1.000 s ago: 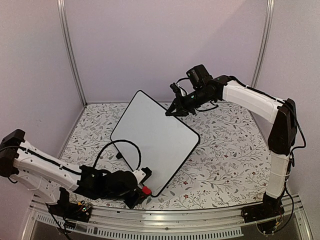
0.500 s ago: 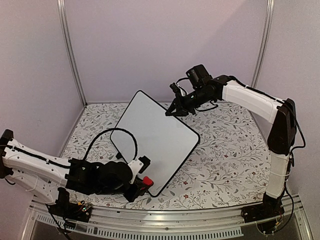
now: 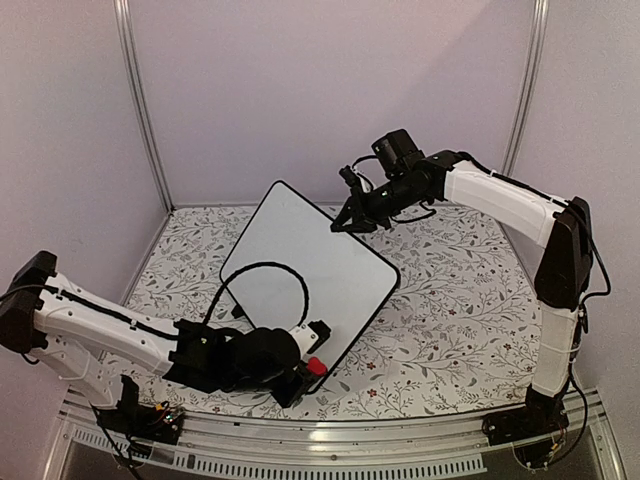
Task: Erase the whiteboard
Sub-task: Erase the center of the whiteboard.
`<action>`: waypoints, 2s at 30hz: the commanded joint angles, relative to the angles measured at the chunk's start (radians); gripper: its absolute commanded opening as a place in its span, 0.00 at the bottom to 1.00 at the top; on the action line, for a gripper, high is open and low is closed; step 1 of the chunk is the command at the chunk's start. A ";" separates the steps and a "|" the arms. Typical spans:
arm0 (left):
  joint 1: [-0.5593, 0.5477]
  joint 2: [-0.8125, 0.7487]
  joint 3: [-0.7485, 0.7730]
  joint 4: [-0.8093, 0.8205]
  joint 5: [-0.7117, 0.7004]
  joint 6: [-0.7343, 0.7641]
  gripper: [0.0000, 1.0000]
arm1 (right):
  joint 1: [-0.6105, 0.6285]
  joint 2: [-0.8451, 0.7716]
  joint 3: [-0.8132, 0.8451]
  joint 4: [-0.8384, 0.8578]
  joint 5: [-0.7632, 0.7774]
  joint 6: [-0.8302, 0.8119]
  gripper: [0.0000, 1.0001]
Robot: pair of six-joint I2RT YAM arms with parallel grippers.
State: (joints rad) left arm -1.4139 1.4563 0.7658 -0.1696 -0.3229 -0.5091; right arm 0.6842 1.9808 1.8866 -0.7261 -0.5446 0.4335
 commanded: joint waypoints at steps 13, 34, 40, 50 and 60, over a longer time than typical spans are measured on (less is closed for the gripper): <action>-0.020 -0.016 -0.119 0.022 0.050 -0.089 0.00 | 0.011 0.039 0.014 0.008 0.026 -0.016 0.00; -0.038 -0.146 -0.028 -0.056 -0.011 -0.033 0.00 | 0.011 0.042 0.026 0.002 0.028 -0.009 0.00; -0.037 -0.029 0.043 -0.001 0.012 0.037 0.00 | 0.011 0.043 0.026 0.011 0.025 -0.004 0.00; -0.033 0.077 0.055 0.028 0.012 0.053 0.00 | 0.011 0.042 0.023 0.002 0.025 -0.008 0.00; -0.025 -0.049 -0.126 0.040 0.024 -0.060 0.00 | 0.011 0.041 0.024 0.006 0.022 -0.012 0.00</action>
State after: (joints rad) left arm -1.4395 1.4490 0.7109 -0.1246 -0.2989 -0.5083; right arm 0.6846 1.9858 1.8973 -0.7357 -0.5442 0.4259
